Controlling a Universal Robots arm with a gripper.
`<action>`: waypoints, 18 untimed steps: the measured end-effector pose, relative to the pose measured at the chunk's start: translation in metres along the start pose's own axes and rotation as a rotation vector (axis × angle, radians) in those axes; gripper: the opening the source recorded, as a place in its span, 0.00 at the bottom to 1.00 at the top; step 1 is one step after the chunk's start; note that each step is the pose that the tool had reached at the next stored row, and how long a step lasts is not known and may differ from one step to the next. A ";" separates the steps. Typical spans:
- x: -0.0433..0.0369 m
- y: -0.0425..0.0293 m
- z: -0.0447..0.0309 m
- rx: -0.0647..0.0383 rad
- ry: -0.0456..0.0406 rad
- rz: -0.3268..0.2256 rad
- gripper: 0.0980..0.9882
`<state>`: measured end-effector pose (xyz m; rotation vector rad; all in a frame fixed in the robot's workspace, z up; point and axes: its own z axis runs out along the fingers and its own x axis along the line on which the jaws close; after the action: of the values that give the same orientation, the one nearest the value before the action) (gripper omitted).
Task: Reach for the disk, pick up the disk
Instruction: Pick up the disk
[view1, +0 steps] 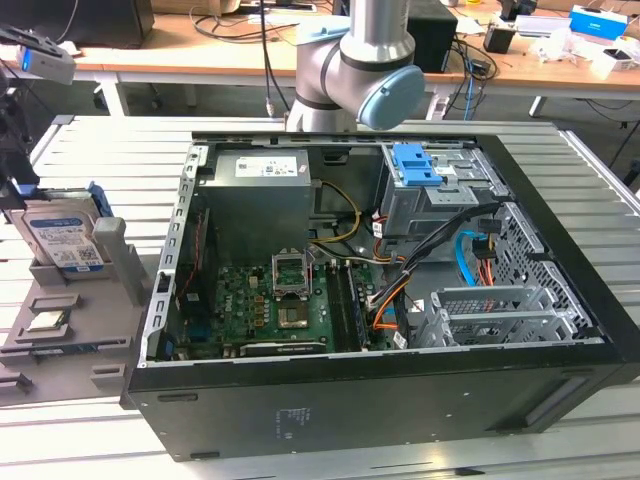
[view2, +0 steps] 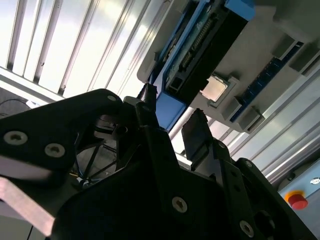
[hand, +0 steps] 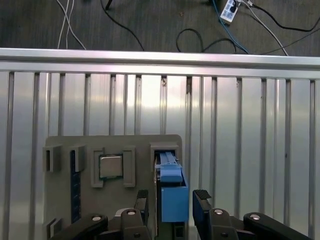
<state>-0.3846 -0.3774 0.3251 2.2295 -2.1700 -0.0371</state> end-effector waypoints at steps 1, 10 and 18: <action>0.0000 -0.0001 0.0019 0.000 0.0003 0.000 0.43; -0.0001 -0.0009 0.0202 0.000 0.0019 0.000 0.43; -0.0001 -0.0016 0.0346 0.000 0.0032 0.000 0.43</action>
<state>-0.3843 -0.3774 0.2905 2.2276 -2.1683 -0.0339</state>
